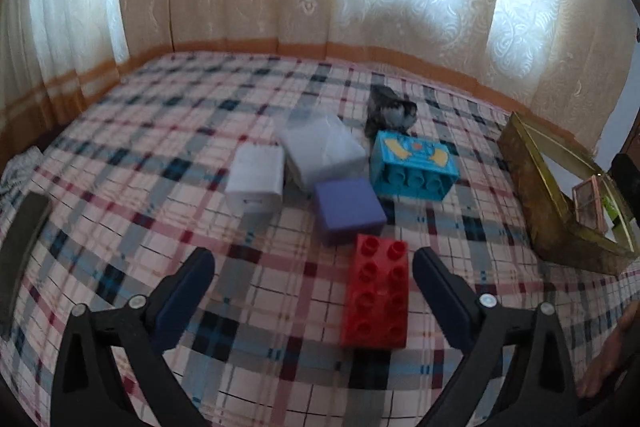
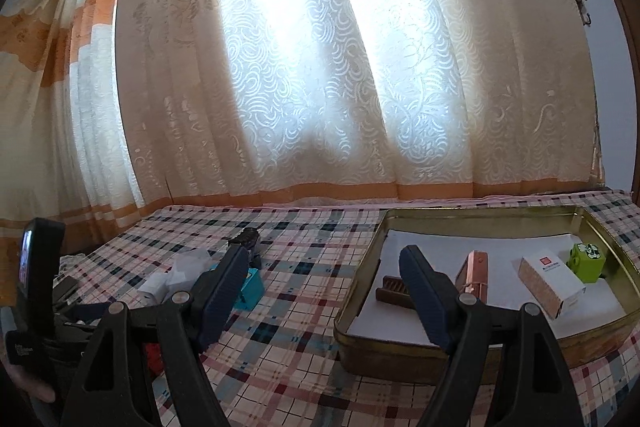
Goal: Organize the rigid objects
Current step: 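Move both grippers back toward the red Lego brick and remaining objects, then grasp the red Lego brick with the left gripper while the right grasps the teal brick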
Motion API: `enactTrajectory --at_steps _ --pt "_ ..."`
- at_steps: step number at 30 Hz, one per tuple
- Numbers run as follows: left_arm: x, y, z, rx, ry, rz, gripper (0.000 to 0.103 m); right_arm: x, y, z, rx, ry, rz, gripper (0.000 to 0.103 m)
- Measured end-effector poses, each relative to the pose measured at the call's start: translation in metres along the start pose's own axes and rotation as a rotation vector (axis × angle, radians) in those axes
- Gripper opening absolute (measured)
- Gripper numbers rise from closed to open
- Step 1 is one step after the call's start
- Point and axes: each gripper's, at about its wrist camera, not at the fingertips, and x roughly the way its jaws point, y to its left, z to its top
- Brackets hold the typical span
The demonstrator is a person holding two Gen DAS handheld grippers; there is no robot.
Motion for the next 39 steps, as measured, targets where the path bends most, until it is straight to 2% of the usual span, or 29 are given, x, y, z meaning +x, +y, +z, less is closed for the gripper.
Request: enactTrajectory --at_steps 3,5,7,11,13,15,20,26,30,36,39 --pt "0.007 -0.008 0.0 0.014 0.032 -0.011 0.092 0.0 0.002 -0.001 -0.008 0.012 0.01 0.08" --pt "0.013 -0.018 -0.001 0.041 0.06 -0.021 0.085 0.0 0.003 -0.001 -0.012 0.015 0.013 0.08" --pt "0.015 -0.024 -0.002 0.071 0.081 -0.014 0.071 0.0 0.003 -0.002 -0.013 0.018 0.016 0.08" --pt "0.016 -0.03 -0.004 0.114 0.091 0.003 0.062 0.0 0.006 -0.002 -0.03 0.026 0.023 0.08" --pt "0.015 -0.03 -0.005 0.121 0.085 0.0 0.044 0.0 0.008 -0.002 -0.04 0.025 0.026 0.08" --pt "0.013 -0.03 -0.005 0.122 0.08 -0.011 0.03 0.0 0.009 -0.002 -0.045 0.026 0.029 0.08" --pt "0.008 -0.02 -0.003 0.074 0.058 -0.068 0.03 0.001 0.007 -0.002 -0.037 0.032 0.03 0.08" --pt "-0.026 -0.012 0.016 0.046 -0.11 -0.108 0.03 0.01 0.015 -0.002 -0.068 0.072 0.041 0.08" --pt "-0.028 0.001 0.051 0.007 -0.192 -0.043 0.03 0.021 0.025 -0.003 -0.078 0.1 0.057 0.08" --pt "0.003 0.022 0.086 -0.06 -0.219 0.064 0.03 0.06 0.046 -0.005 -0.036 0.229 0.101 0.08" --pt "0.018 0.035 0.086 -0.112 -0.197 0.059 0.03 0.081 0.056 -0.009 -0.007 0.302 0.139 0.08"
